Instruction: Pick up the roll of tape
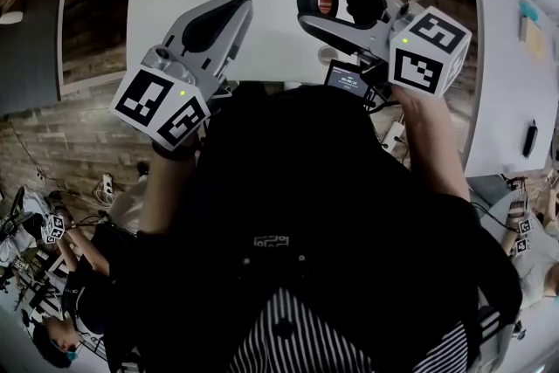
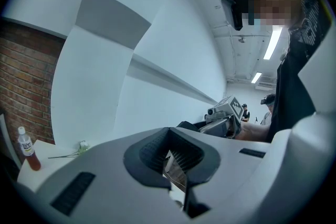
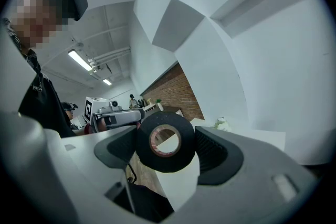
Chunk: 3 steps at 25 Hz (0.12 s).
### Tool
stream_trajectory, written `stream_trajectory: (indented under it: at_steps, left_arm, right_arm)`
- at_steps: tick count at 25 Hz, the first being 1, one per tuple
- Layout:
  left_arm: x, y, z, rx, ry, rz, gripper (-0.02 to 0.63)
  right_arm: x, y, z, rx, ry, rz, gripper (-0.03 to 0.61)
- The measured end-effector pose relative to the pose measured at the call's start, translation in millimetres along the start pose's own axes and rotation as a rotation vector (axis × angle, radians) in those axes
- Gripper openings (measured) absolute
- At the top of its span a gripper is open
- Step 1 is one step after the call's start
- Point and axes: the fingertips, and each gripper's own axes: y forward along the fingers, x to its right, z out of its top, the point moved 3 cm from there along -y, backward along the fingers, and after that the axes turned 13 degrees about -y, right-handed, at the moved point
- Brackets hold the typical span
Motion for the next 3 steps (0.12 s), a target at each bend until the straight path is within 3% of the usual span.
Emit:
stream_trajectory:
  at_steps: [3]
  left_arm:
    - [-3.2,-0.5,0.7,-0.001,-0.004,0.002,0.008]
  right_arm:
    - [0.8,3.1,1.1,-0.001,0.0,0.002,0.343]
